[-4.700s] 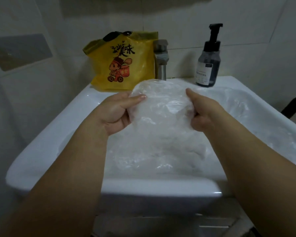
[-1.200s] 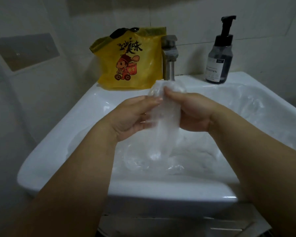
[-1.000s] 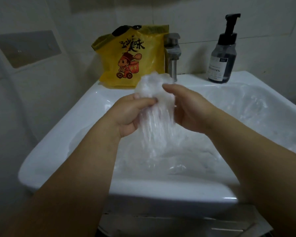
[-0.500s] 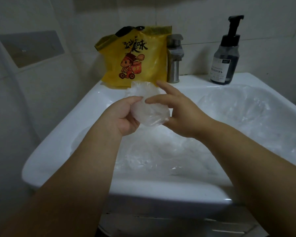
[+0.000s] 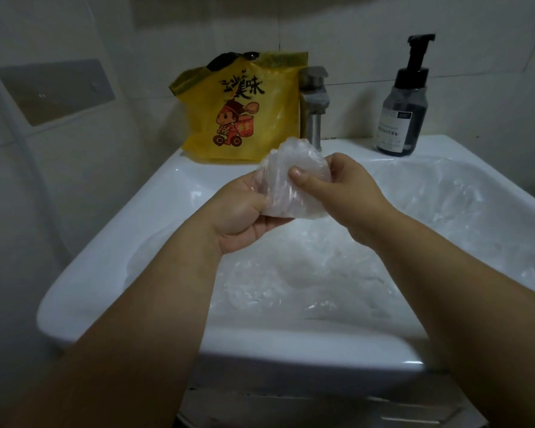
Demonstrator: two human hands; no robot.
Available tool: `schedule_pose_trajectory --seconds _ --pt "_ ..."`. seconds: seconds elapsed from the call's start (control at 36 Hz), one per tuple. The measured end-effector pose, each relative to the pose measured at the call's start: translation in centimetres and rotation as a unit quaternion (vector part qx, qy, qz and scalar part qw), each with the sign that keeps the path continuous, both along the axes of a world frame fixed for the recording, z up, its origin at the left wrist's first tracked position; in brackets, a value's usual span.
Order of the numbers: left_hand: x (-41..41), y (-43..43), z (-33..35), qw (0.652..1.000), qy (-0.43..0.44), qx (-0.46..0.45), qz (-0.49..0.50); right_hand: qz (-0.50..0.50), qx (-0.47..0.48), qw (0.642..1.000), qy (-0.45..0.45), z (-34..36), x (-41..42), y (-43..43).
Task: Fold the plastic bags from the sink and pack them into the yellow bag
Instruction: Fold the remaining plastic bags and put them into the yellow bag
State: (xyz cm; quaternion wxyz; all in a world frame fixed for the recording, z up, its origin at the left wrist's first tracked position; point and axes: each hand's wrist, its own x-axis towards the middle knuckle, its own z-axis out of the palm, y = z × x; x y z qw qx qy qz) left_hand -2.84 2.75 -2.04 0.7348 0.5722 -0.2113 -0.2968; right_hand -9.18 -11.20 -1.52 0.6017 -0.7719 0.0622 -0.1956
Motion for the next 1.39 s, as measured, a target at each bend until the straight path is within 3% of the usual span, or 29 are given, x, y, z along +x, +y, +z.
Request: schedule_pose_trajectory --seconds 0.06,0.17,0.25,0.33,0.39,0.5,0.61,0.72,0.81,0.89,1.06,1.17,1.25,1.39 --pt "-0.1 0.1 0.0 1.0 0.004 -0.009 -0.014 0.0 0.054 0.997 0.05 0.1 0.2 -0.3" --pt "-0.3 0.2 0.1 0.998 0.007 -0.026 -0.05 0.091 0.204 0.964 0.145 0.3 0.0 -0.3" --pt "-0.4 0.3 0.1 0.998 0.009 -0.032 -0.059 0.107 0.306 0.94 0.106 0.5 -0.1 -0.2" --pt "-0.3 0.6 0.2 0.998 0.024 -0.037 -0.054 0.089 0.345 0.933 0.055 0.8 -0.1 -0.2" --pt "-0.1 0.9 0.5 0.998 0.036 -0.037 -0.038 0.067 0.326 0.942 0.041 0.9 -0.1 -0.5" --pt "0.1 1.0 0.5 0.995 0.043 -0.017 -0.084 0.085 0.169 0.977 0.098 0.7 -0.2 -0.6" --pt "-0.5 0.5 0.0 0.995 -0.049 0.09 0.002 0.12 0.093 0.977 0.149 0.2 -0.3 -0.3" --pt "0.5 0.4 -0.1 0.99 -0.032 0.057 0.127 0.111 0.179 0.968 0.137 0.3 0.0 -0.4" --pt "0.8 0.3 0.1 0.985 -0.019 0.008 0.17 0.157 0.236 0.947 0.151 0.3 0.0 -0.1" --pt "0.7 0.0 0.0 0.985 -0.001 -0.021 0.169 0.155 0.228 0.945 0.174 -0.1 0.1 0.2" --pt "0.4 0.3 0.5 0.99 0.007 -0.013 0.141 0.105 0.257 0.954 0.11 0.5 0.1 -0.9" --pt "-0.5 0.4 0.3 0.991 -0.067 0.11 0.025 0.133 0.227 0.956 0.133 0.1 0.1 -0.8" --pt "-0.8 0.0 -0.1 0.982 -0.087 0.161 0.041 0.154 0.214 0.955 0.139 0.1 -0.1 -0.4" --pt "0.2 0.5 0.3 0.992 0.011 0.028 0.122 0.154 0.264 0.943 0.13 0.7 -0.1 -1.1"
